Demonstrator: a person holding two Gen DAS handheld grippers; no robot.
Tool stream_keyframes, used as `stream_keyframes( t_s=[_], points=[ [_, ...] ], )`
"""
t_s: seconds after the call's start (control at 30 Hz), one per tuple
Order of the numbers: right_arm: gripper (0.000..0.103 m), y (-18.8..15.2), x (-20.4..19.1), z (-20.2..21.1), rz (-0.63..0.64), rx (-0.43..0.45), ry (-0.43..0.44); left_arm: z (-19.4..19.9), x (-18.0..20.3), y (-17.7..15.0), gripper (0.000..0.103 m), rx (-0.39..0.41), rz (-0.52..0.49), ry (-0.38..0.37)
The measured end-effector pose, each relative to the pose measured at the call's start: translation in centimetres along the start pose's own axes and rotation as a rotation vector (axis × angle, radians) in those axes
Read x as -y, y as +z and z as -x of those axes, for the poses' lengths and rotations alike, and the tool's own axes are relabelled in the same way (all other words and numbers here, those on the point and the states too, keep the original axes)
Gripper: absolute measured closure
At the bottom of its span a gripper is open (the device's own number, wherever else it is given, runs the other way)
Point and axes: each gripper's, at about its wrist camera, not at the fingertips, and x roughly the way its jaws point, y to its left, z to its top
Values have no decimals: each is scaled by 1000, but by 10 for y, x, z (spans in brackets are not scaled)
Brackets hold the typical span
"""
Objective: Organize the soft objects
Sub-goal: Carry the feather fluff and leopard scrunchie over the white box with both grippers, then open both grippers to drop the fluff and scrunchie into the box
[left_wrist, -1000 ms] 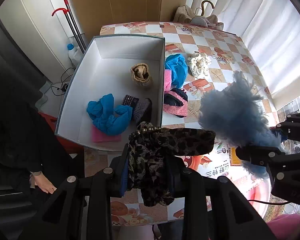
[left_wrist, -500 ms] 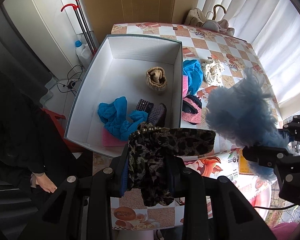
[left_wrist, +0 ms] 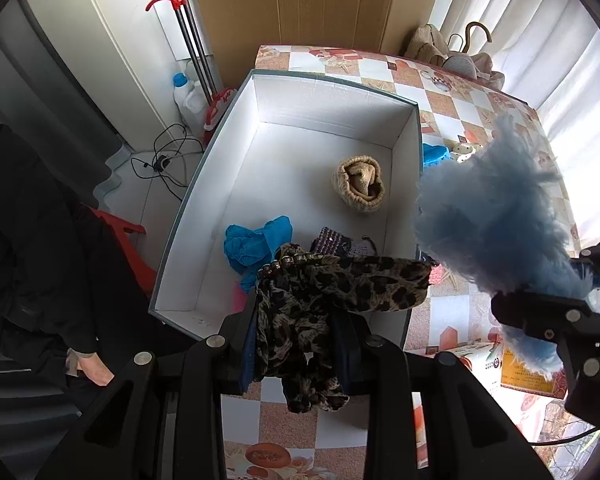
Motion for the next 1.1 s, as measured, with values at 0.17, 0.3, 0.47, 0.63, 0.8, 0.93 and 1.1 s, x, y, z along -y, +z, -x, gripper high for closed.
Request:
stream_keyframes(
  t_s=[0.17,0.3,0.47,0.63,0.8,0.93,1.1],
  points=[
    [74,16,-2,-9,-3,-11,7,-11,-5,6,69,-18,24,-1],
    [74,27,-3,-15,-5,-15,4,-17,-9,9,69,-28,29,5],
    [74,40,0,-24,-35,-26,23,-24,-15,11,69,-44,50,7],
    [74,55,0,-30,-57,-27,34,-31,-19,15,69,-59,70,11],
    [74,72,2,-30,-90,-10,69,-36,-21,19,69,-71,76,15],
    [74,84,1,-31,-99,3,84,-36,-19,20,65,-65,68,-3],
    [38,89,10,-36,-124,-9,100,-28,-17,18,19,-18,73,-35]
  ],
)
